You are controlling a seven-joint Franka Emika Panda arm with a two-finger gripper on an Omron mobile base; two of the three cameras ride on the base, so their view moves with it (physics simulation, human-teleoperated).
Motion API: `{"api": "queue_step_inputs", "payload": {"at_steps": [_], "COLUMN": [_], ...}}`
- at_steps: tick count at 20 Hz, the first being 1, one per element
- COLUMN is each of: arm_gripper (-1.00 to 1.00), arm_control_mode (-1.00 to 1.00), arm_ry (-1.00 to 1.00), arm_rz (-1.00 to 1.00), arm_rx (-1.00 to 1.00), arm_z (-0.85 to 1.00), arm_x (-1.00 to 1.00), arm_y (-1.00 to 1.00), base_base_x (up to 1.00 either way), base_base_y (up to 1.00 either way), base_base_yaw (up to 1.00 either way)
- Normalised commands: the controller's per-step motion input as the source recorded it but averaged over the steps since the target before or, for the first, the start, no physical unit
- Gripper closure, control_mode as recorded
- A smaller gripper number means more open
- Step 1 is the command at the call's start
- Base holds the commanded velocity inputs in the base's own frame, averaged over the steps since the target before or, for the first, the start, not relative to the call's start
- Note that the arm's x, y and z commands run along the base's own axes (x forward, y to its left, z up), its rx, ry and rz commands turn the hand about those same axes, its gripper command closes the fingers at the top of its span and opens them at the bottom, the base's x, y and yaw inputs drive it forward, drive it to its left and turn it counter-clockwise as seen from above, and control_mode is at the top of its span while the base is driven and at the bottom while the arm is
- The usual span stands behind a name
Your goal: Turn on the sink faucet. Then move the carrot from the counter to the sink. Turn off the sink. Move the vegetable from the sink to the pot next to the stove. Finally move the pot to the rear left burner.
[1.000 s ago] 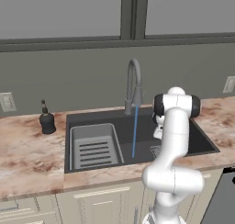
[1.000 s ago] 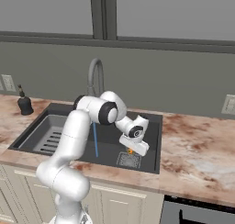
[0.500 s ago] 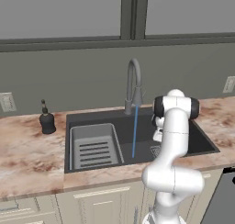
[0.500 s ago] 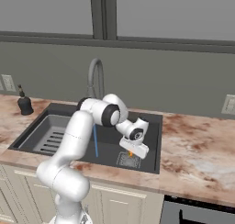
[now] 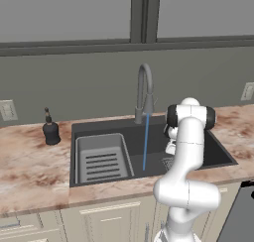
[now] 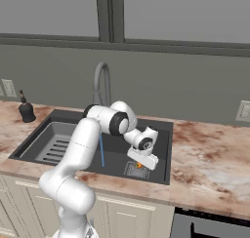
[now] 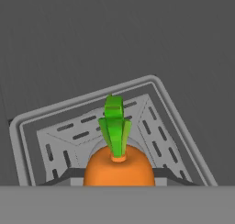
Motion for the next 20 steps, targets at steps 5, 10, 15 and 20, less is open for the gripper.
{"api": "queue_step_inputs", "payload": {"at_steps": [5,10,15,20], "arm_gripper": [1.00,1.00,1.00,1.00], "arm_control_mode": [-1.00,-1.00,-1.00,-1.00], "arm_ry": [0.00,0.00,0.00,0.00], "arm_rz": [0.00,0.00,0.00,0.00], "arm_rx": [0.00,0.00,0.00,0.00], "arm_z": [-0.36,-0.41,-0.40,-0.39], "arm_x": [0.00,0.00,0.00,0.00], "arm_y": [0.00,0.00,0.00,0.00], "base_base_x": [0.00,0.00,0.00,0.00], "base_base_y": [0.00,0.00,0.00,0.00], "base_base_yaw": [0.00,0.00,0.00,0.00]}}
